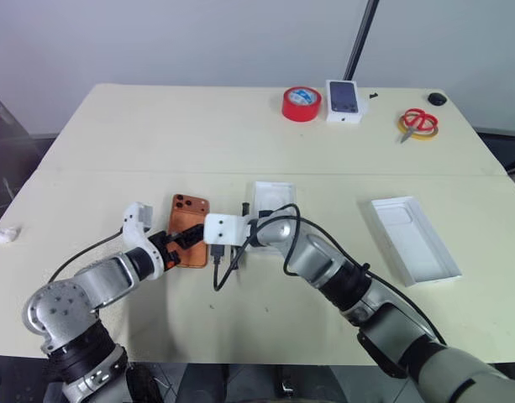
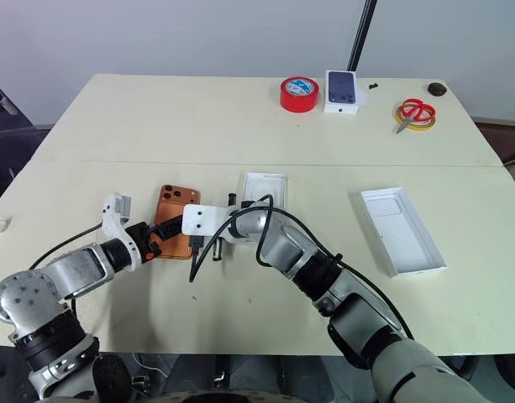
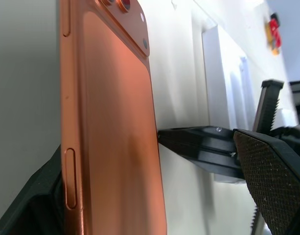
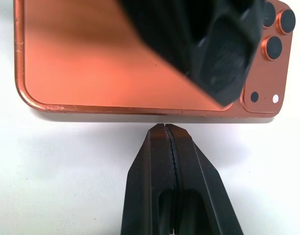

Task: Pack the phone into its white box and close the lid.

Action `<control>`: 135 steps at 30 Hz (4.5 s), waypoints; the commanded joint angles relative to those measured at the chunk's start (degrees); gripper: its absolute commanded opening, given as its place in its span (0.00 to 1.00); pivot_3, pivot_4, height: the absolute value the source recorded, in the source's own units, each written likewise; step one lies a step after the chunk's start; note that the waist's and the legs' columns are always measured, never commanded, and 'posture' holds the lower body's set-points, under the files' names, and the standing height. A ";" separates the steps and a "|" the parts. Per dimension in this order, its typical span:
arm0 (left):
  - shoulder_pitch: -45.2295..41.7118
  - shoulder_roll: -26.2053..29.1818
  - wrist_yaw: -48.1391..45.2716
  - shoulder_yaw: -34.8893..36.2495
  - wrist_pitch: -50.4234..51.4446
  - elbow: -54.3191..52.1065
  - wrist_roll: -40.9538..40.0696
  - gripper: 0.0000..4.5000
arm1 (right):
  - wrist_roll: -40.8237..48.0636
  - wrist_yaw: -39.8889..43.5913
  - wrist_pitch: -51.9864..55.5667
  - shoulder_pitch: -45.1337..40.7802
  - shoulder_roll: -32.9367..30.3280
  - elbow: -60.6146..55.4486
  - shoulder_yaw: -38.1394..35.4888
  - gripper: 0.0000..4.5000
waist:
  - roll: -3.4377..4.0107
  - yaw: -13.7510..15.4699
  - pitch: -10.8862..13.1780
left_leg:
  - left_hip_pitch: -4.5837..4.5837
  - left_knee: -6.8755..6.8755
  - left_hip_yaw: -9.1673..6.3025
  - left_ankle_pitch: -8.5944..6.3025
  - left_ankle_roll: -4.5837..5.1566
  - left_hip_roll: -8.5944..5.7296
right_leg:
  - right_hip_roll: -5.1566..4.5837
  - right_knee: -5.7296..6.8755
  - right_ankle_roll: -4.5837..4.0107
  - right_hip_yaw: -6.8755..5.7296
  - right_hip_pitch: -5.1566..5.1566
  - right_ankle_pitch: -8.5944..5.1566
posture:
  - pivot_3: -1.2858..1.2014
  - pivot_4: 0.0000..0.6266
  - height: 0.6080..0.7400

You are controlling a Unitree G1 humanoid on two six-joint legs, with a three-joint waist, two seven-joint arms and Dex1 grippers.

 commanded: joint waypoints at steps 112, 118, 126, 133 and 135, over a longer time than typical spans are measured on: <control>-21.14 7.93 -33.70 -68.16 -43.24 22.92 37.13 0.11 | 7.78 4.60 4.09 15.54 -31.20 -22.64 -18.74 0.00 | 0.04 1.92 0.14 | -0.16 0.05 0.08 -0.04 0.12 -0.26 | 0.15 -0.31 0.10 0.05 0.02 0.01 | 0.52 0.24 0.94; -21.92 3.01 -37.80 -72.26 -40.62 21.26 38.90 0.11 | 9.24 8.74 6.09 23.53 -38.06 -30.92 -23.54 0.00 | 0.05 2.11 0.13 | -0.18 0.06 0.03 -0.06 0.14 -0.35 | 0.10 -0.37 0.13 0.05 0.10 -0.01 | 0.52 0.24 0.94; -21.60 -1.15 -40.53 -73.09 -37.11 20.43 39.77 0.11 | 10.46 10.74 6.19 32.81 -45.08 -34.09 -31.04 0.00 | 0.08 1.85 0.11 | -0.14 0.08 -0.01 -0.07 0.16 -0.34 | 0.14 -0.39 0.14 0.05 0.16 -0.02 | 0.52 0.24 0.94; -21.58 -0.51 -42.34 -72.74 -36.95 20.47 40.84 0.11 | 10.11 9.53 4.47 35.10 -46.48 -30.85 -33.77 0.00 | 0.08 1.86 0.11 | -0.13 0.08 -0.01 -0.07 0.16 -0.34 | 0.17 -0.39 0.14 0.06 0.16 -0.02 | 0.52 0.24 0.94; -21.40 0.08 -42.02 -72.39 -37.35 20.66 41.59 0.11 | 9.84 9.05 3.94 34.95 -46.78 -29.59 -34.33 0.00 | 0.08 1.86 0.11 | -0.12 0.08 0.00 -0.07 0.16 -0.33 | 0.17 -0.39 0.15 0.06 0.16 -0.02 | 0.52 0.24 0.94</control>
